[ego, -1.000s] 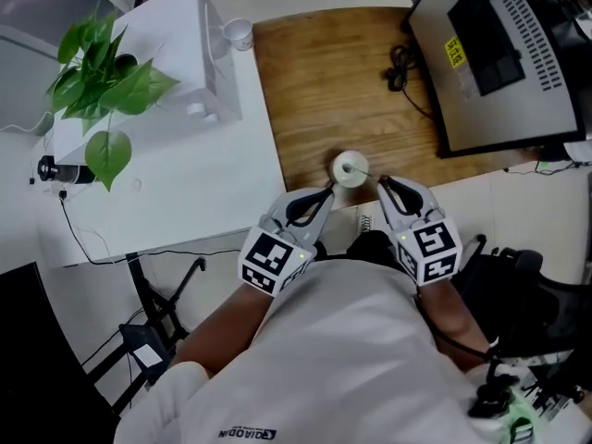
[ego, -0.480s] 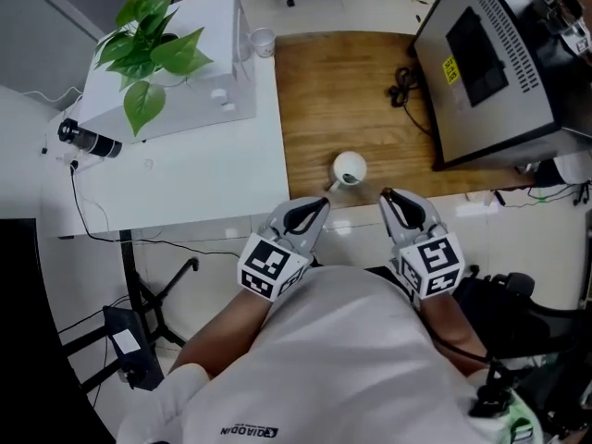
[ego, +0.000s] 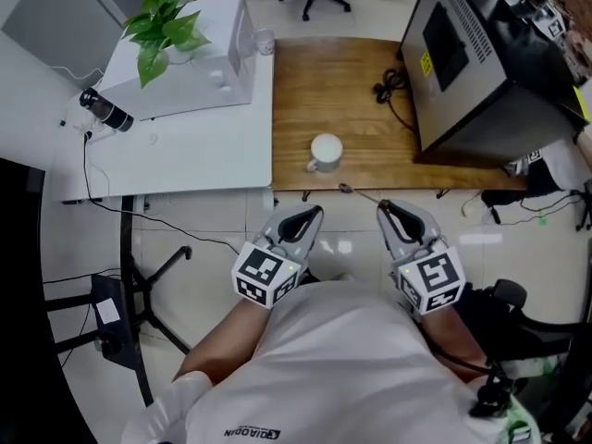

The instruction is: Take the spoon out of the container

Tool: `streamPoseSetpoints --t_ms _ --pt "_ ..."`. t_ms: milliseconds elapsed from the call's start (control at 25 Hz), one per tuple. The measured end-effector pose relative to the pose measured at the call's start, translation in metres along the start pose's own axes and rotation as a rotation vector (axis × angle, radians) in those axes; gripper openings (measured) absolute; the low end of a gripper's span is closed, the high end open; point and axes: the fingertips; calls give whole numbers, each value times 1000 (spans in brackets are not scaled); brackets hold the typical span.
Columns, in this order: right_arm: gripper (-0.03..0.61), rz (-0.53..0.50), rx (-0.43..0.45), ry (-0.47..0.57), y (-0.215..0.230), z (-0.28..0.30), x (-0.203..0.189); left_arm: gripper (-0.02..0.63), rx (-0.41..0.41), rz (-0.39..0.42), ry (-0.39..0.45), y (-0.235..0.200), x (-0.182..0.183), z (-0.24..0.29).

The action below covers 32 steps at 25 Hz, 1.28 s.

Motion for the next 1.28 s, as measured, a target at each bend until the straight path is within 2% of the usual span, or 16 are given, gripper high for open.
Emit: streamPoseSetpoints --t_ms 240,440,640,760,920,1280 --pt "55 -8 33 0 -15 -54 -31 5 24 -30 5 70 -32 -18" --pt "55 0 68 -3 -33 -82 -50 5 59 -31 -3 101 -54 -35" --pt "55 -8 77 11 -44 -91 -52 5 73 -26 3 103 -53 -46" --pt "55 2 56 16 -48 -89 -48 5 46 -37 -11 104 -55 -50" --pt "55 29 42 16 -57 -80 -36 5 3 -8 -42 99 -49 -58" --pt "55 21 24 23 -84 -61 -21 5 -27 30 -43 70 -35 -77"
Point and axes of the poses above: the fingertips, and each gripper's own axes: z forward along the fingers, y to its right, x out of its top, and after that the axes turned 2 degrees about -z, right-handed
